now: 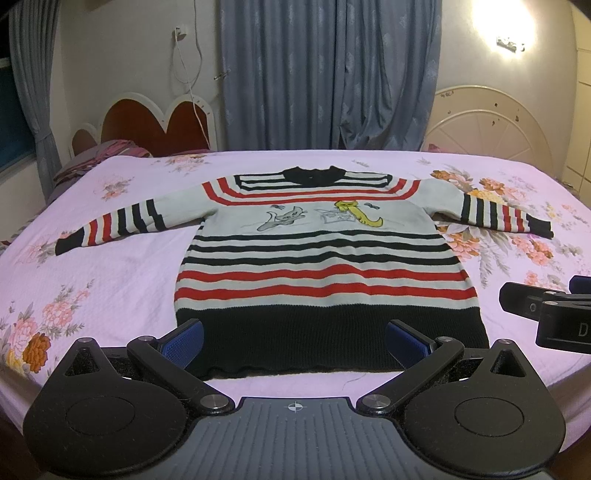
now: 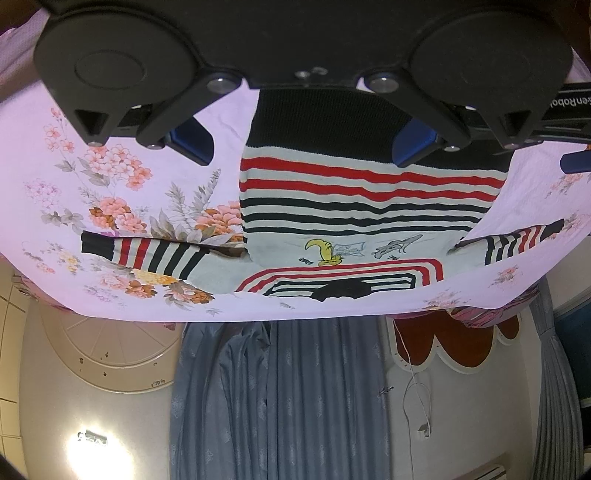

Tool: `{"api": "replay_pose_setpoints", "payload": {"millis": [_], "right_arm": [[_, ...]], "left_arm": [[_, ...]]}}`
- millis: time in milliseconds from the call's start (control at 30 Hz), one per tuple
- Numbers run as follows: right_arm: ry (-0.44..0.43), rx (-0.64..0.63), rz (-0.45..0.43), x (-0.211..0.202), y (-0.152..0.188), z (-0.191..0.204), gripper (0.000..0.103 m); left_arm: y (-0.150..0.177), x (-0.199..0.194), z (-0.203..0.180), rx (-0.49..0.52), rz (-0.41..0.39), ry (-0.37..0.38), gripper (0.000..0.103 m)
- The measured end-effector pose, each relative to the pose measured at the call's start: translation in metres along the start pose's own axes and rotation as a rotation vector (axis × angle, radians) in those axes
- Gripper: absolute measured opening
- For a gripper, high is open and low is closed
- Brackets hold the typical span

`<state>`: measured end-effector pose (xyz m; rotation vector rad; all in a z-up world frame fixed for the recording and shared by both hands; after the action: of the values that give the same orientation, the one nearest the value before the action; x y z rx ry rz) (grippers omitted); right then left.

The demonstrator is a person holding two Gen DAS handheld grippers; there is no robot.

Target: Fold small clothes

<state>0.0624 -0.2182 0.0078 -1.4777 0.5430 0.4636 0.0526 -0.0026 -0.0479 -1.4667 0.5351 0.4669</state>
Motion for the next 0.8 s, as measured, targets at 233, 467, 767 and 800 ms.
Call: {"api": "replay_pose_setpoints", "payload": {"millis": [233,467,767,800], "right_arm": [[0.001,-0.001,0.0,0.0,0.0005,0.0002,0.102],[0.0,-0.001,0.0,-0.0003,0.0007,0.0007,0.102],[0.0,-0.003,0.0,-0.0001,0.0008,0.001,0.102],[-0.001,-0.003,0.0,0.0001,0.0007,0.0006,0.102]], "left_arm": [[0.0,0.0,-0.0001,0.0,0.0,0.0,0.103],[-0.0001,0.0,0.0,-0.001,0.0,-0.001,0.103],[0.0014,-0.001,0.0027,-0.003,0.001,-0.001,0.103],[0.0012,-0.0007,0.0023,-0.001,0.002,0.002,0.103]]}}
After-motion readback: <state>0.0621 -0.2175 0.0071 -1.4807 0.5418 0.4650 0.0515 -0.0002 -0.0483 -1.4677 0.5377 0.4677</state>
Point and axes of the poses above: each gripper's, at about its wrist camera, not at the fingertips, and x roughly the way its jaws point, z to its left, y to its underside, the point moved 7 cm from there along x, roughly the way its jaws point, and after that the axes turned 2 degrees about y, right-handed, at the moved point
